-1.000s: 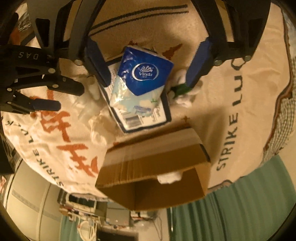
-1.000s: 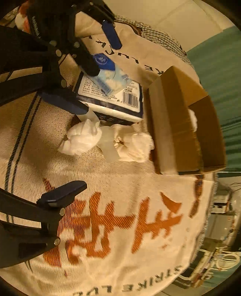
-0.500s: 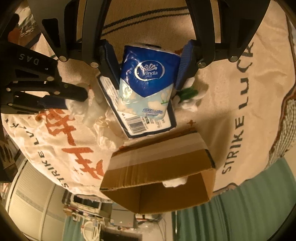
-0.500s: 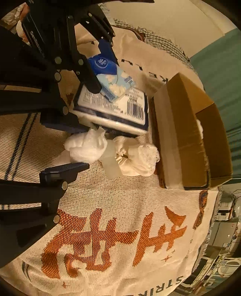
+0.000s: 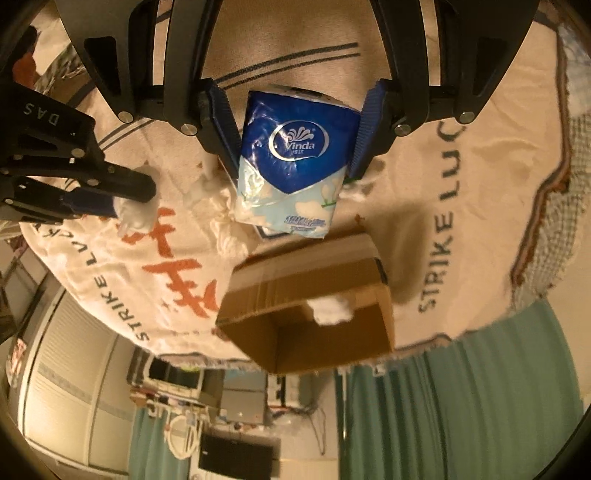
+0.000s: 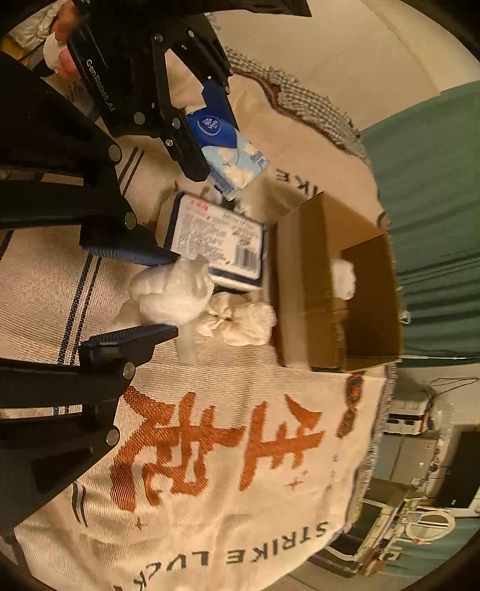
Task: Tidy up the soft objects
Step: 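Grasp the blue Vinda tissue pack with the left tool while the right tool grasps white cloth, then lower the tissue pack and cloth into the box and open both tools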
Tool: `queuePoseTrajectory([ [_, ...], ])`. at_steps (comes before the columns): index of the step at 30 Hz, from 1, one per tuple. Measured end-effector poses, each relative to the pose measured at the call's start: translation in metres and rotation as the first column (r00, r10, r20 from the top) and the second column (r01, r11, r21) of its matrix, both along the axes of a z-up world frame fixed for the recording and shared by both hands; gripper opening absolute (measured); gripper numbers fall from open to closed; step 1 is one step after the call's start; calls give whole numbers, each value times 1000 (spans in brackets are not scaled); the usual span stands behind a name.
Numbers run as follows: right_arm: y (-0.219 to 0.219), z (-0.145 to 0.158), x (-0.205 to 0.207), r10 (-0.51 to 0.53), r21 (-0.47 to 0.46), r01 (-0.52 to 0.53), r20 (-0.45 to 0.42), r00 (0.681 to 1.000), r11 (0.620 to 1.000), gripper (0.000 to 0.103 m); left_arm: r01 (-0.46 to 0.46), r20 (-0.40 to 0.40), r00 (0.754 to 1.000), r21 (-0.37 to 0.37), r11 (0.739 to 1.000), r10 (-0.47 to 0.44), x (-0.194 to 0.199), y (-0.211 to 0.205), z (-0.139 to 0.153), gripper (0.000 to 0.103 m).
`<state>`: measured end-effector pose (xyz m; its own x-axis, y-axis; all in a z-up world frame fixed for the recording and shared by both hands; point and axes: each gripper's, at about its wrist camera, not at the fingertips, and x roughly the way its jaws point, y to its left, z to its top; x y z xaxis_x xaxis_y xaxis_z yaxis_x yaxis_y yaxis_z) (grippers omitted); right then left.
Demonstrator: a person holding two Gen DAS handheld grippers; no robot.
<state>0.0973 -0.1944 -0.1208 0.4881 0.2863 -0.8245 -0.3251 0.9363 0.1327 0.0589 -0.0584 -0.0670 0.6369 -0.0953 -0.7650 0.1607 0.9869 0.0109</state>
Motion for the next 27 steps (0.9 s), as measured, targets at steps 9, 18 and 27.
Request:
queuePoseTrajectory([
  [9, 10, 60, -13, 30, -15, -28, 155, 987, 999, 31, 27, 87, 996, -12, 1000, -26, 7, -8, 43, 56],
  [18, 22, 120, 47, 46, -26, -41, 286, 957, 999, 31, -8, 192, 981, -45, 999, 17, 75, 5, 88, 56],
  [27, 30, 131, 146, 43, -7, -43, 310, 950, 999, 31, 0, 219, 976, 25, 1000, -5, 157, 11, 89, 56],
])
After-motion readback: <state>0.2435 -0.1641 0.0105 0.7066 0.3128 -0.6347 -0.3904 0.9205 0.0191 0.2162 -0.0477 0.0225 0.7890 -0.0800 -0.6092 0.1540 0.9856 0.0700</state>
